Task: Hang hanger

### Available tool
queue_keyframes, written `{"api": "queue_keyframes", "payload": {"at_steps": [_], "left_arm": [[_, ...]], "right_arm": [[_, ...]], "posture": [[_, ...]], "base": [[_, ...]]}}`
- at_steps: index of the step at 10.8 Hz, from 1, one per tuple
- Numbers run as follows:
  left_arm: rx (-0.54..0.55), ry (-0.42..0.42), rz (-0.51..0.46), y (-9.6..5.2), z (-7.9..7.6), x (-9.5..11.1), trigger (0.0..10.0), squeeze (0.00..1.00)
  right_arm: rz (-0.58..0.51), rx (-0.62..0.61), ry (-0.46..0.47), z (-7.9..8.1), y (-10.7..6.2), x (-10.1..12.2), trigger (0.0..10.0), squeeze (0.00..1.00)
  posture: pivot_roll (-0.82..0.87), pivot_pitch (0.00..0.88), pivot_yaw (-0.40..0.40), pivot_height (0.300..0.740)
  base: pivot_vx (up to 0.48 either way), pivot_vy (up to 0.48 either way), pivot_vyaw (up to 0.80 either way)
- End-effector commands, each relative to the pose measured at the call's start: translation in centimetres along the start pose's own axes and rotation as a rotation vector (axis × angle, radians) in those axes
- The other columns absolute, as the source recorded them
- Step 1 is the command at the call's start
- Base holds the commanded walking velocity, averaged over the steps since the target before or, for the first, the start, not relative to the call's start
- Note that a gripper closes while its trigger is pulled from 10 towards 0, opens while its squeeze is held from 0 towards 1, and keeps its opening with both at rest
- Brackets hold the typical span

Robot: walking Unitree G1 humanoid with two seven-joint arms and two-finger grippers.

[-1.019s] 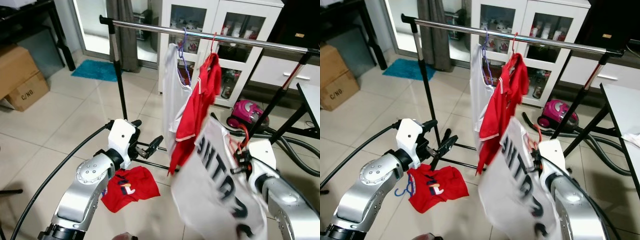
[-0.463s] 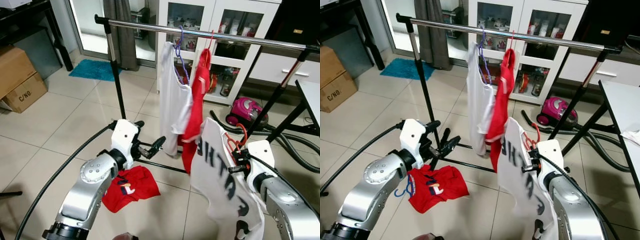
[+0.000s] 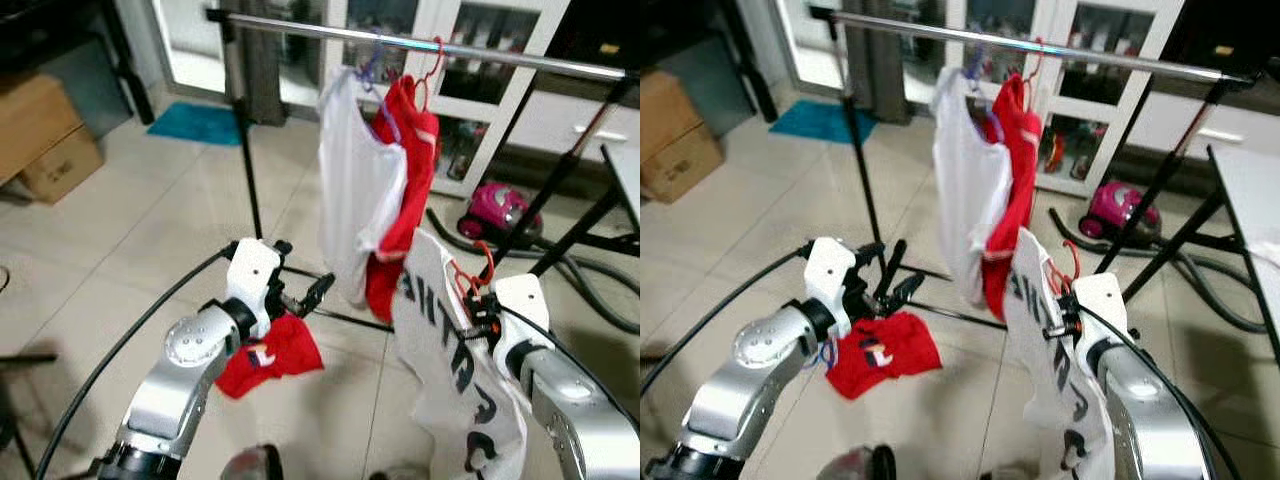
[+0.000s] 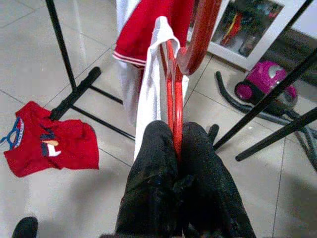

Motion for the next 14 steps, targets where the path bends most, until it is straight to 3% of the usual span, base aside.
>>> {"api": "queue_keyframes", "payload": {"at_steps": [1,3,4,8,11,12,13,14], "left_arm": [[-0.011,0.018,-0.010,0.2,-0.2,0.3,10.0,0.00],[-0.045,0.034,-0.006,0.8,-0.4,0.2,10.0,0.00],[-0.097,0.003,-0.029,1.7,-0.8,0.6,10.0,1.00],[-0.288,-0.010,-0.090,5.9,-2.7,3.0,10.0,1.00],[-0.280,-0.015,-0.078,7.9,-2.4,3.6,10.0,1.00],[-0.245,-0.005,-0.102,8.8,-1.9,4.3,10.0,0.22],[-0.217,-0.005,-0.122,9.1,-1.5,4.9,10.0,0.00],[-0.152,-0.003,-0.095,9.4,-0.6,4.7,0.0,0.00]], "right_arm": [[-0.032,0.004,0.004,0.0,-0.4,0.9,0.0,0.00],[-0.048,0.021,0.004,0.3,-0.2,1.6,0.0,0.00],[-0.070,0.058,0.002,1.0,0.1,2.3,0.0,0.00],[-0.184,0.301,0.042,6.1,0.3,6.6,0.0,0.00],[-0.228,0.392,0.085,7.8,-0.2,7.8,0.0,0.00],[-0.238,0.425,0.088,8.3,-0.6,8.0,0.0,0.00],[-0.235,0.425,0.091,8.3,-0.6,7.9,0.0,0.00],[-0.236,0.429,0.099,8.3,-0.6,8.0,0.0,0.00]], "posture": [[-0.14,0.041,-0.008,0.740],[-0.14,0.045,-0.018,0.740],[-0.14,0.047,-0.024,0.740],[-0.14,0.044,-0.013,0.740],[-0.15,0.043,0.013,0.740],[-0.15,0.044,0.023,0.740],[-0.15,0.044,0.023,0.740],[-0.15,0.045,0.018,0.740]], "base": [[-0.285,0.000,0.00],[0.000,0.000,0.00],[0.000,0.000,0.00],[0.000,0.000,0.00],[0.000,0.000,0.00],[0.000,0.000,0.00],[0.000,0.000,0.00],[0.000,0.000,0.00]]}}
Point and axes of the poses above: a point about 5 cm out from each wrist's last joint towards the gripper, its own y axis pointing out of the wrist towards the gripper, its own x axis along the axis of the wrist's last joint, z = x × y, the point moved 4 cm from there along y, pointing out of the wrist towards the gripper, and after that the axes turned 12 degrees about y, right-handed, at the moved point
